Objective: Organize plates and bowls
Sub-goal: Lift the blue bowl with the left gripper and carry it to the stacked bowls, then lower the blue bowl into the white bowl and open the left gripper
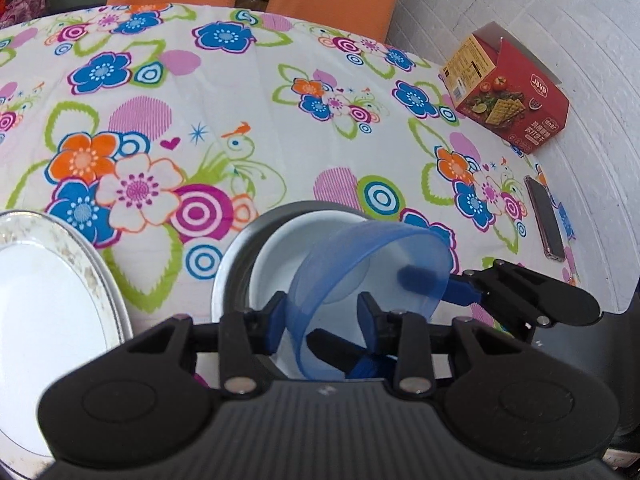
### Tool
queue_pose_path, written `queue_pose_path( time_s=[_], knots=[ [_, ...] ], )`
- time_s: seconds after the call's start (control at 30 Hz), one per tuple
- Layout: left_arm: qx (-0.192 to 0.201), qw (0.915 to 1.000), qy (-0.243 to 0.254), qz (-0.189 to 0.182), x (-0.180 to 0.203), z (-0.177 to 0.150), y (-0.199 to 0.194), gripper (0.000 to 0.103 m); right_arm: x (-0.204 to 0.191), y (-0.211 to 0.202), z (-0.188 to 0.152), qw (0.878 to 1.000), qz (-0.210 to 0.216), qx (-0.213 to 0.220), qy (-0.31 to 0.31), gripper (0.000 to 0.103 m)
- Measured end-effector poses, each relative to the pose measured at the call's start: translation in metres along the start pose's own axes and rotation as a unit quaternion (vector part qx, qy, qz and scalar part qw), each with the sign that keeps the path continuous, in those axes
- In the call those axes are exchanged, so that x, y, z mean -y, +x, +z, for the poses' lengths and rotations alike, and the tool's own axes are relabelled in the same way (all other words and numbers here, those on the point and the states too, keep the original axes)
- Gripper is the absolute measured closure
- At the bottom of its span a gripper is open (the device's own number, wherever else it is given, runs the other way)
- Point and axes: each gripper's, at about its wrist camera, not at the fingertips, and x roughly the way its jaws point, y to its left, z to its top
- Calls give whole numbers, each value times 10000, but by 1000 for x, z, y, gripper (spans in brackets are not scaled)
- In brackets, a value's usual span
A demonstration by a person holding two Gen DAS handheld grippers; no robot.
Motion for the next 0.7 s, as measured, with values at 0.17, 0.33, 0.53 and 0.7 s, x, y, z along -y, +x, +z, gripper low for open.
queue_pose_path(
  time_s=[0.17, 0.33, 0.53, 0.7],
  knots=[
    [368, 9993, 87, -19, -3, -1, -20, 31, 8, -23, -5, 9987, -324, 378, 72, 40],
    [802, 9966, 167, -100, -9, -5, -46, 24, 14, -47, -22, 9930, -491, 990, 428, 40],
    [1371, 9901, 246, 163, -12, -29, -52, 12, 4, -50, -63, 9746, -934, 1744, 1048, 39],
    [1396, 9900, 42, 203, -23, -43, -38, 11, 8, -35, -70, 9735, -855, 1681, 1293, 39]
  ],
)
